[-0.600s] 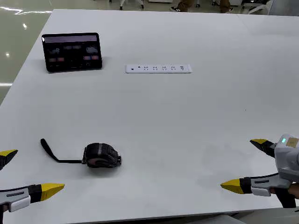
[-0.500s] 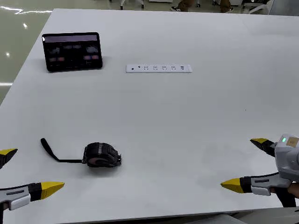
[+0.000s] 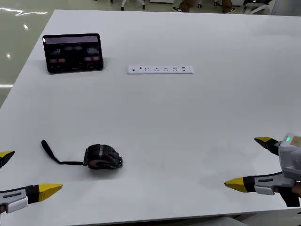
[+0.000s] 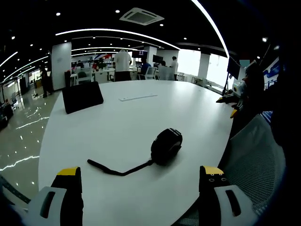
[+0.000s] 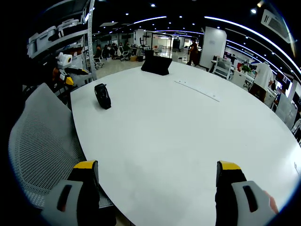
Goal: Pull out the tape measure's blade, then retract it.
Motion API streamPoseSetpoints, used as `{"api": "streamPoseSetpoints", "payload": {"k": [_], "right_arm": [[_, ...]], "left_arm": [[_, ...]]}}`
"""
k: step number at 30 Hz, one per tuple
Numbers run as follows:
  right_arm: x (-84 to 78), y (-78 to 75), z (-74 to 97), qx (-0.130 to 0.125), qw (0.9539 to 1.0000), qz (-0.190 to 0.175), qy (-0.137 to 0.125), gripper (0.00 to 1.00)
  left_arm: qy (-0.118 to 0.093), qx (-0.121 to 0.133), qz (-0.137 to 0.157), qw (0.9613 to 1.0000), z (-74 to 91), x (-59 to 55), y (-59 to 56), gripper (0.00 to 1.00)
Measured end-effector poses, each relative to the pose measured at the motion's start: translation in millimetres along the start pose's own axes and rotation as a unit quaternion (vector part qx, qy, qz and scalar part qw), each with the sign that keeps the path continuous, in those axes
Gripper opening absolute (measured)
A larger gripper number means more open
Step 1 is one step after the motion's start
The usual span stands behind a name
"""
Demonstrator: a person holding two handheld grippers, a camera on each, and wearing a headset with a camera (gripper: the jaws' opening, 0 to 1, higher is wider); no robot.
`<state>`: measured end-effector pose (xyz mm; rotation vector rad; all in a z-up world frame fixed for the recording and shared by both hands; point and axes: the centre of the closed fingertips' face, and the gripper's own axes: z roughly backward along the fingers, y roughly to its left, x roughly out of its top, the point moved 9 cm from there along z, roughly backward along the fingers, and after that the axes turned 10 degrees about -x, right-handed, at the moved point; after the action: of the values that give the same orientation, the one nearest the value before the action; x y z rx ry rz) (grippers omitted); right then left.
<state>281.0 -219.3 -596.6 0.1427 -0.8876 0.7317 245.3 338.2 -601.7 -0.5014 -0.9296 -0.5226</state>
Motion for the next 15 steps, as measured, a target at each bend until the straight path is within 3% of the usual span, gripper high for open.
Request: {"api": "streamPoseSetpoints", "payload": {"k": [5, 6, 10, 13, 15], "right_arm": [[10.7, -3.3, -3.5, 0.000, 0.9999, 0.010, -0.009, 1.00], [14.1, -4.2, -4.7, 0.004, 0.9998, 0.014, -0.014, 1.00], [24.9, -6.8, -9.3, 0.016, 0.9994, 0.022, -0.021, 1.00], [33.5, -6.2, -15.3, 0.032, 0.9988, 0.026, -0.026, 1.00], [40.0, -3.6, -21.3, 0.042, 0.9978, 0.036, -0.035, 1.00]], "left_arm": [[0.004, -0.010, -0.016, 0.9998, -4.9, 9.2, 3.7, 1.00], [0.003, 0.000, -0.032, 0.9995, -5.1, 13.7, 7.0, 1.00], [0.003, -0.011, -0.043, 0.9990, -8.7, 26.0, 11.9, 1.00], [0.015, -0.028, -0.055, 0.9980, -14.0, 33.4, 13.3, 1.00], [0.034, -0.055, -0.068, 0.9956, -19.6, 35.3, 10.8, 1.00]]}}
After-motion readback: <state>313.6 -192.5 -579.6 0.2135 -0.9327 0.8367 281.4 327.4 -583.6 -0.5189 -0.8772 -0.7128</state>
